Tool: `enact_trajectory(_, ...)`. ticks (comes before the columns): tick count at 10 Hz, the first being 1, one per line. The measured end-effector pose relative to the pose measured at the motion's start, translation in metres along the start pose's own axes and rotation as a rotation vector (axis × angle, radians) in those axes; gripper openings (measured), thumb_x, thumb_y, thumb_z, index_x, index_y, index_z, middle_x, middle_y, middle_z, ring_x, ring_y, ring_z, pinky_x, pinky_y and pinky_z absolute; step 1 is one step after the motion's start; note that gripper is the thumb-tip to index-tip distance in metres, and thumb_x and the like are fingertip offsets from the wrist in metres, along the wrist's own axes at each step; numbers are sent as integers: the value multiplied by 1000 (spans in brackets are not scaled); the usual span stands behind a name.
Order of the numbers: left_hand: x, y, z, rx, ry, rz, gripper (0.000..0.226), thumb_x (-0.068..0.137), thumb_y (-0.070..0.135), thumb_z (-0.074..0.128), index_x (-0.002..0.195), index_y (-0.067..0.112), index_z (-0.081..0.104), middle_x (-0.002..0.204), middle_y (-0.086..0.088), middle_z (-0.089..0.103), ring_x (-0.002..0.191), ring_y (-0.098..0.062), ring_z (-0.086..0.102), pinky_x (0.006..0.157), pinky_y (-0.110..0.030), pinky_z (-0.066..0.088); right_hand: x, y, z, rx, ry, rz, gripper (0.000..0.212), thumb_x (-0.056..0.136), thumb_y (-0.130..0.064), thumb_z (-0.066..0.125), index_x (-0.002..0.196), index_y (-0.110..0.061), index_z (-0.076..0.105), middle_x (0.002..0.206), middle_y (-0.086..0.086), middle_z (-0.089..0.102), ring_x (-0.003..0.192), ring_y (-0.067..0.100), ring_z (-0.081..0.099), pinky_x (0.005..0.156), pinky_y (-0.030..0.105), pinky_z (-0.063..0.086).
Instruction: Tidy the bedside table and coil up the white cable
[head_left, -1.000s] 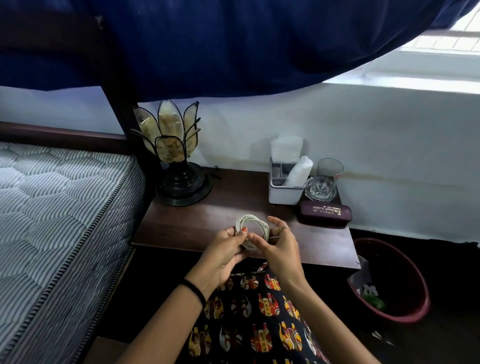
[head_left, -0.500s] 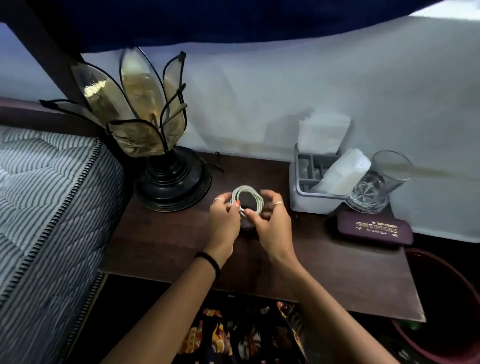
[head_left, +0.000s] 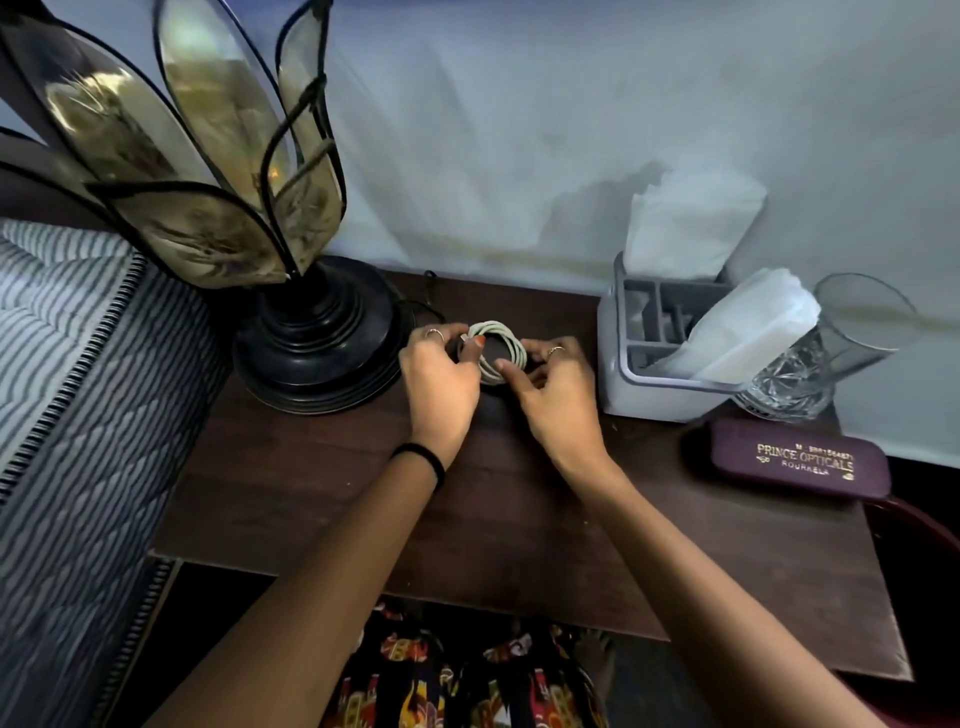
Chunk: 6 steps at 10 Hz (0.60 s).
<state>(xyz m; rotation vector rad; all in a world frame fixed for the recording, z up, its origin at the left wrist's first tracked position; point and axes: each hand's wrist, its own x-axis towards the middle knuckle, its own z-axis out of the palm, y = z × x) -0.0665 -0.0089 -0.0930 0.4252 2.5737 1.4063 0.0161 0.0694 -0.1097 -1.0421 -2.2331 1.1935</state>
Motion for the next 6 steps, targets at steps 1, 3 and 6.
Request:
enact_trajectory(1,1,1,-1,12,-41,-5,26,87,16,63,111,5,65,117,-16,59,110,-29,55,99,-39,42,1,-5,-2,-36,-45,-6,43,85,-34,68,118,-8,63,108,2,51,78,12,60,85,27,50)
enact_trajectory(3,-8,7,-12,-4,-106,-55,40,91,21,58,127,5,54,125,-16,56,117,-26,52,103,-38,39,-7,-15,-13,-111,-190,22,56,90,-28,62,138,-7,43,129,12,45,110,28,58,102,38,44)
enact_trajectory(6,-52,38,-54,189,-235,62,38,90,11,53,127,1,51,135,-18,46,127,-31,42,108,-33,29,-55,-35,-64,-244,-330,-114,52,84,4,47,135,-5,44,130,13,44,115,28,53,100,28,40)
